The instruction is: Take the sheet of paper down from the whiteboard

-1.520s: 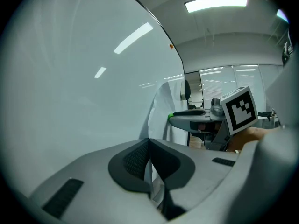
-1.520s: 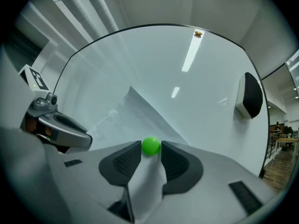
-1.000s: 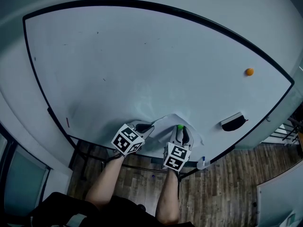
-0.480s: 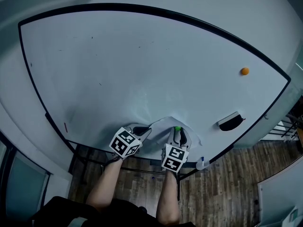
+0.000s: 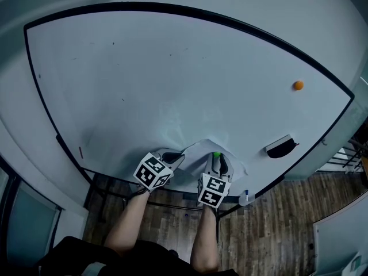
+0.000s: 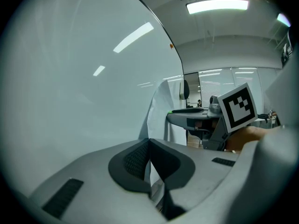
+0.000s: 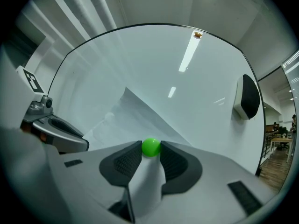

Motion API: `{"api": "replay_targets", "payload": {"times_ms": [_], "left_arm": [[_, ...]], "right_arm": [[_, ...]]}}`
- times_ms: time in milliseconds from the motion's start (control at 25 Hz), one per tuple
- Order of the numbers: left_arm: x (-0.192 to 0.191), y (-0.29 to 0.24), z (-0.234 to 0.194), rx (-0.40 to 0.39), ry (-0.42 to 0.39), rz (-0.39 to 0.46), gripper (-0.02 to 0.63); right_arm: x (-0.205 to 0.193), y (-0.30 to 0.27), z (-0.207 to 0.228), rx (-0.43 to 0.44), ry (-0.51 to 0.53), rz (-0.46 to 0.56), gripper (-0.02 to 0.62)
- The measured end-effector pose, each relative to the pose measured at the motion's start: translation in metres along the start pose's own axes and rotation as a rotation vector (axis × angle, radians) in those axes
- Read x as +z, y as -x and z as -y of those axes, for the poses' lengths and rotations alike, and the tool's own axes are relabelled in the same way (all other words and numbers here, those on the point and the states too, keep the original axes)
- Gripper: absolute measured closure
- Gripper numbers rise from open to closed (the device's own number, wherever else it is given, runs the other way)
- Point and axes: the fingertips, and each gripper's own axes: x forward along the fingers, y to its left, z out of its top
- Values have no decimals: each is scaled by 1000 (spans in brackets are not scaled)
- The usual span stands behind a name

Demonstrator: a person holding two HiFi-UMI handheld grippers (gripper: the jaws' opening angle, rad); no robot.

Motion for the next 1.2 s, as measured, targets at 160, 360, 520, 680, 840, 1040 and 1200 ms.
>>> {"api": "replay_targets", "payload": {"times_ms": [160,360,520,680,840,1040,1200], "left_arm": [[-2,1,1,5,5,0,584],[-4,2,0,23,9,-5,584],[-6,6,-1,35,16,-10,584],[-8,11,-5,65,19,-15,584],[-8,15,-7,76,27,-10,584],[-10,18,-7,86,31,-14,584],[-13,21,-7,92,38,-15,584]], "right_arm": [[0,1,1,4,-3,2,462],[-2,0,2,10,1,-1,462],[-1,1,1,18,-1,1,462],[-2,2,1,19,-6,0,462],[-3,1,2,23,-5,-3,462],[-4,1,0,28,0,-5,462],[-6,2,0,31,-1,-7,462]]}}
